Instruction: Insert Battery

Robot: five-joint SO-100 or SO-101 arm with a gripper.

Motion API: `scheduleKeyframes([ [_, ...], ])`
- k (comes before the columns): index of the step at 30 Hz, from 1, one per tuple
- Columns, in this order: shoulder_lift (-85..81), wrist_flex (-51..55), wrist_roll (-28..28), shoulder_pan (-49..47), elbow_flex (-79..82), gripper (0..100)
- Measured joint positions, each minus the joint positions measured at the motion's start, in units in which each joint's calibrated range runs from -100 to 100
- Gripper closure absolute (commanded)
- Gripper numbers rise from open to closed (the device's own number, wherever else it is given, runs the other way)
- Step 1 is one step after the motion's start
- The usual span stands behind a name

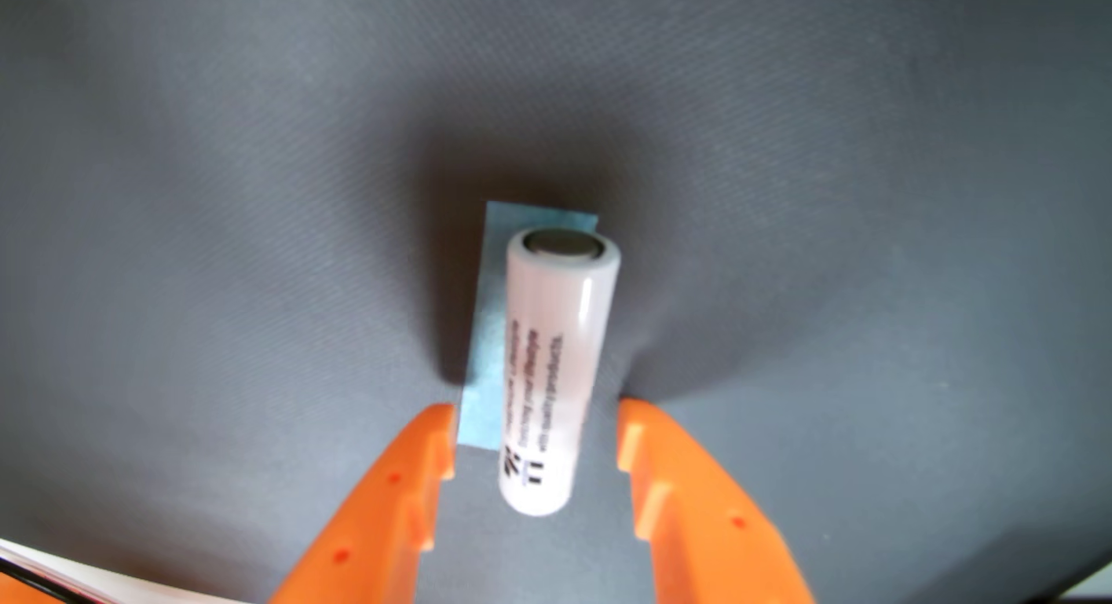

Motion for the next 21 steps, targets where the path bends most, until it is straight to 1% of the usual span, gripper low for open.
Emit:
scheduleKeyframes([
  [16,2.25,0.42,0.15,0.08,-1.08,85],
  [21,2.50,0.00,0.15,-0.25,-1.18,92],
])
